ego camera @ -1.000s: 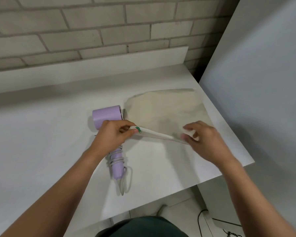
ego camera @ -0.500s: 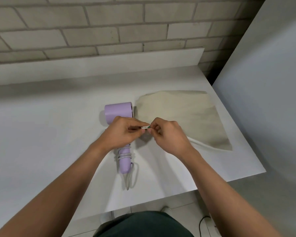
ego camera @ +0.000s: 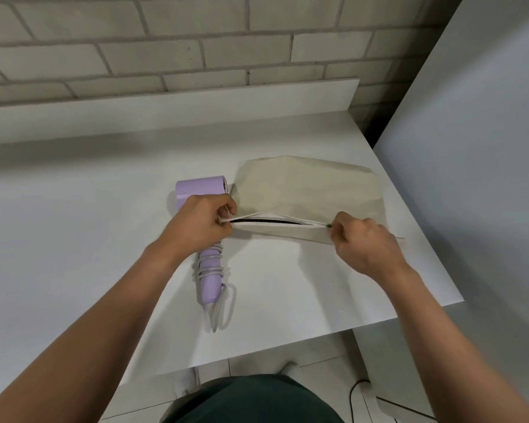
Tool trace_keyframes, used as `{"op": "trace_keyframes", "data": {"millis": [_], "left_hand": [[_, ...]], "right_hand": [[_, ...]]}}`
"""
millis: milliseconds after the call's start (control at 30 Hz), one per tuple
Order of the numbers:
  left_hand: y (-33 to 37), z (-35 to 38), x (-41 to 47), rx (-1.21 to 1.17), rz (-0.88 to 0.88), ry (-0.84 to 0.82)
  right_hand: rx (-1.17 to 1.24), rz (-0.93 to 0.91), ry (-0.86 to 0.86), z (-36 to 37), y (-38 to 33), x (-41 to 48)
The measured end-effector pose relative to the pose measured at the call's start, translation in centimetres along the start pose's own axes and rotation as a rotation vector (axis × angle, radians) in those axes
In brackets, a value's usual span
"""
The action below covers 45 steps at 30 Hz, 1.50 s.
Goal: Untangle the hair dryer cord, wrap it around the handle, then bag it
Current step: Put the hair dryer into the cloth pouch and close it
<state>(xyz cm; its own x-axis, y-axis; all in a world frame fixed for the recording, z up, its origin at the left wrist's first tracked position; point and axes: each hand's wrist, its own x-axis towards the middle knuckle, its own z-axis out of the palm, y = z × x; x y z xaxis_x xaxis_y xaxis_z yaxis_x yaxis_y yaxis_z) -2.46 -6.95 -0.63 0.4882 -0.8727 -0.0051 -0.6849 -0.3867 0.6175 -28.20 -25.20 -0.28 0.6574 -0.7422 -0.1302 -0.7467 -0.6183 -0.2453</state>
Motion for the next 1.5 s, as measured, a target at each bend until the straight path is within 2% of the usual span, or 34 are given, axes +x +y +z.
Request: {"op": "trace_keyframes", "data": {"millis": [167,300,433,533,567,633,700,767,800,867,1033,1167,1233,1400,1500], "left_hand": [[1.1,0.9,1.0,0.013,-0.074,0.116],[0.3,0.8,1.1,-0.035,-0.141,0.227],[-0.5,1.2,0.8,-0.104,-0.158,0.249],[0.0,1.5,0.5,-0.191,-0.202,0.252],[0.2,1.6,0.4,-0.238,-0.220,0.252],[0.9,1.7,0.1,-0.347,-0.270,0.247],[1.3,1.7,-0.2,-0.424,-0.303,0.245],[1.7,1.5,-0.2,-0.500,-0.323,0.245],[1.9,1.5,-0.2,-0.553,-0.333,0.240],[2.0,1.4,-0.3,-0.661,-0.352,0.219],[1.1,0.7,-0.4,-0.727,-0.357,0.103],[0.2,0.2,-0.4,-0.731,-0.398,0.045],[0.1,0.1,-0.3,-0.721,-0.416,0.038],[1.1,0.4,0.4,-0.815,-0.481,0.064],[2.0,0.3,0.9,-0.895,-0.523,0.126]], "right_hand": [[0.028,-0.051,0.076,-0.3,2.7,-0.9],[-0.019,0.065,0.088,0.1,8.0,-1.7],[0.054,0.260,-0.057,-0.4,12.0,-2.2],[0.019,0.302,-0.161,-1.0,11.9,-2.7],[-0.045,0.279,-0.129,-1.3,11.1,-2.9],[-0.080,0.125,0.104,-1.6,8.6,-3.1],[0.086,-0.142,0.267,-1.3,4.3,-3.5],[0.141,-0.367,0.175,0.1,-0.1,-3.8],[0.093,-0.403,0.129,1.3,-1.4,-3.7],[-0.015,-0.357,0.172,3.5,-2.7,-3.0],[-0.009,-0.156,0.345,4.6,-2.4,-1.2],[-0.048,-0.155,0.467,3.3,-1.4,-0.2],[0.025,-0.215,0.460,2.7,-0.9,0.1],[0.287,-0.318,0.247,2.7,-0.5,0.2],[0.109,-0.398,0.260,2.9,-0.1,0.5]]}}
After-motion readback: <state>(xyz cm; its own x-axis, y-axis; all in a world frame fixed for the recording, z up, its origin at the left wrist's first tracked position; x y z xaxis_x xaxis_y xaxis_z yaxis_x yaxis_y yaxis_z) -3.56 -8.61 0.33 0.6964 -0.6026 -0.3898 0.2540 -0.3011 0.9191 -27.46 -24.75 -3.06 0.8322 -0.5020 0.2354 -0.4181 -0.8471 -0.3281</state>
